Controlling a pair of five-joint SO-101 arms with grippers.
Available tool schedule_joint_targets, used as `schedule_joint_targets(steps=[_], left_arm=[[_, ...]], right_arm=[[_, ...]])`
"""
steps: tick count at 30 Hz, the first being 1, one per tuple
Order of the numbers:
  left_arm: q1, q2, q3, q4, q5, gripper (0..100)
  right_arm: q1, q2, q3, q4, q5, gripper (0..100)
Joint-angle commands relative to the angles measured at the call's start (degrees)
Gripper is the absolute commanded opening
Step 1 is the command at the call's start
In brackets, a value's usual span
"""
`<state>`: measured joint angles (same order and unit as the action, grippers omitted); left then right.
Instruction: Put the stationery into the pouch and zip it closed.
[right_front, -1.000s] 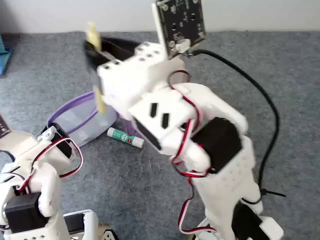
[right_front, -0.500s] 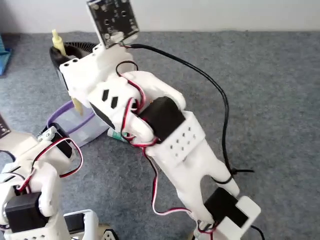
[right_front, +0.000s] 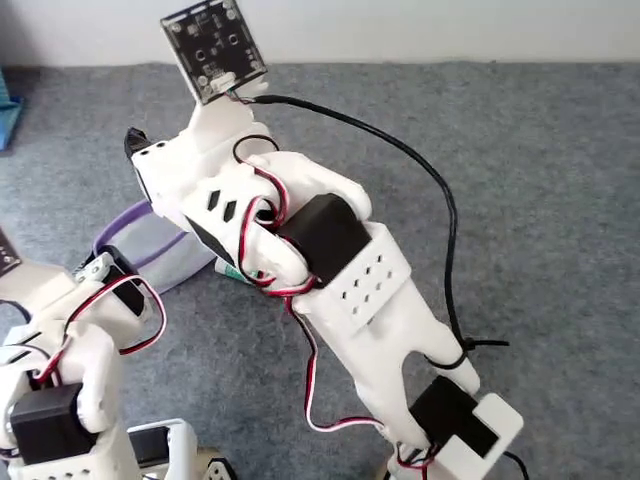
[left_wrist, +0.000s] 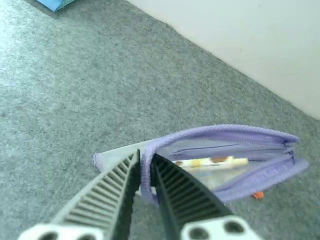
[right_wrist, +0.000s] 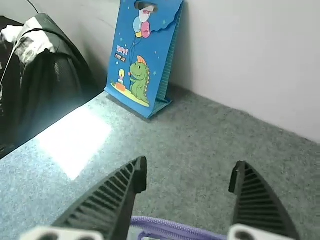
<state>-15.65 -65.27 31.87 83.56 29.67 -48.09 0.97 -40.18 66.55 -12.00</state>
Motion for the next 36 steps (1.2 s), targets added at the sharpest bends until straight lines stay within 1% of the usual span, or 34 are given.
schedule_joint_targets(steps=[1, 4, 7, 9, 12, 14, 18, 22, 25, 28, 31, 34, 36], left_arm=[[-0.1, 1.1, -2.6, -1.1, 0.7, 1], [-1.5, 1.1, -2.6, -1.1, 0.7, 1], [-5.5, 1.1, -2.7, -1.1, 0.4, 1], [-7.6, 1.1, -2.7, -1.0, 0.4, 1], [-7.8, 1.1, -2.7, 0.8, 0.4, 1], [-7.8, 1.1, -2.7, 1.6, 0.4, 1], [-7.8, 1.1, -2.7, 2.4, 0.4, 1], [-7.8, 1.1, -2.7, 2.7, 0.4, 1], [-7.8, 1.1, -2.7, 2.7, 0.4, 1], [-7.8, 1.1, -2.7, 2.7, 0.4, 1], [-7.8, 1.1, -2.7, 2.7, 0.4, 1], [-7.8, 1.1, -2.7, 2.7, 0.4, 1], [-7.8, 1.1, -2.7, 2.7, 0.4, 1]], right_arm=[[5.7, -2.8, -0.5, 0.4, -0.3, 27.3], [13.0, -1.5, 1.1, 0.6, -0.3, 27.3], [19.3, 1.1, 2.5, 5.5, -0.3, 27.3], [22.2, 4.7, 3.2, 10.4, -0.3, 27.3], [24.9, 12.2, 3.2, 16.3, -0.3, 27.3], [25.9, 17.3, 3.2, 17.8, 0.8, 27.3], [26.2, 26.9, 3.2, 17.5, 9.4, 27.3], [25.8, 34.3, 3.1, 14.1, 17.5, 27.3], [26.1, 38.9, 3.1, 10.7, 22.1, 27.3], [26.4, 42.9, 3.1, 7.1, 24.2, 27.3], [27.0, 45.9, 3.1, 4.5, 24.3, 27.3], [27.7, 48.4, 3.1, 3.6, 24.4, 27.3], [28.4, 49.4, 3.1, 3.9, 24.4, 25.3]])
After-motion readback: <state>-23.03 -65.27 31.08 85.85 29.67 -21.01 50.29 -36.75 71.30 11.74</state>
